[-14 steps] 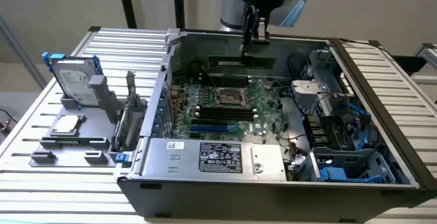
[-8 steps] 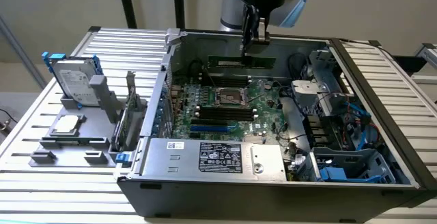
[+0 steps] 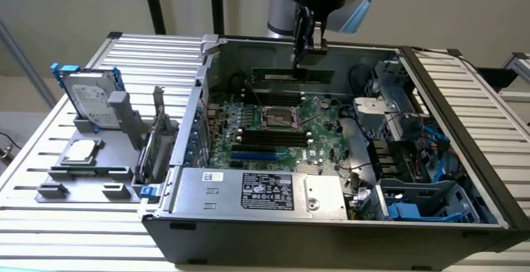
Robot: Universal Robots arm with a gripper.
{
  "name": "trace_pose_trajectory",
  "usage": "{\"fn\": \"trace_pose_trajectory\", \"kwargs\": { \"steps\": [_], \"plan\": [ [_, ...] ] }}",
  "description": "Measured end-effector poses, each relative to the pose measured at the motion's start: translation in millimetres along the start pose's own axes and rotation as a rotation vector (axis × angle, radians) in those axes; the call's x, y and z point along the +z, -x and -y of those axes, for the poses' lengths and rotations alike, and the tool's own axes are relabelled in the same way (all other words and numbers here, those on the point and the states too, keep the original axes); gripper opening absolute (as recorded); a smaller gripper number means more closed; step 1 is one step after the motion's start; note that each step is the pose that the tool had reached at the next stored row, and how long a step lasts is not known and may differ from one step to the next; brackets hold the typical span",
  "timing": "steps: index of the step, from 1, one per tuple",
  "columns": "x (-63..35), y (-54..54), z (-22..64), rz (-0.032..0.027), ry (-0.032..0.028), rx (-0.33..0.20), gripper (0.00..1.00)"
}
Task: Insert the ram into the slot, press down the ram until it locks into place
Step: 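Insert the ram into the slot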
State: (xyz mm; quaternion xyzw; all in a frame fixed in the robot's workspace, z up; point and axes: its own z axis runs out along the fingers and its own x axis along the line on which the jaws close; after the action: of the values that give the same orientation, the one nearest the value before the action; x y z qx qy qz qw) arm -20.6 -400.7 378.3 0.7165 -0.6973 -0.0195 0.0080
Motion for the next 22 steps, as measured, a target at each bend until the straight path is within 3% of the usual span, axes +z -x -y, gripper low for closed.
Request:
{"fn": "trace_pose_trajectory", "kwargs": {
  "steps": [6, 22],
  "plan": [
    [6.3, -0.1, -0.1, 0.0005, 0.0171, 0.000, 0.13],
    [35.7, -0.4, -5.4, 0.0007, 0.0180, 0.001, 0.13]
  ]
}}
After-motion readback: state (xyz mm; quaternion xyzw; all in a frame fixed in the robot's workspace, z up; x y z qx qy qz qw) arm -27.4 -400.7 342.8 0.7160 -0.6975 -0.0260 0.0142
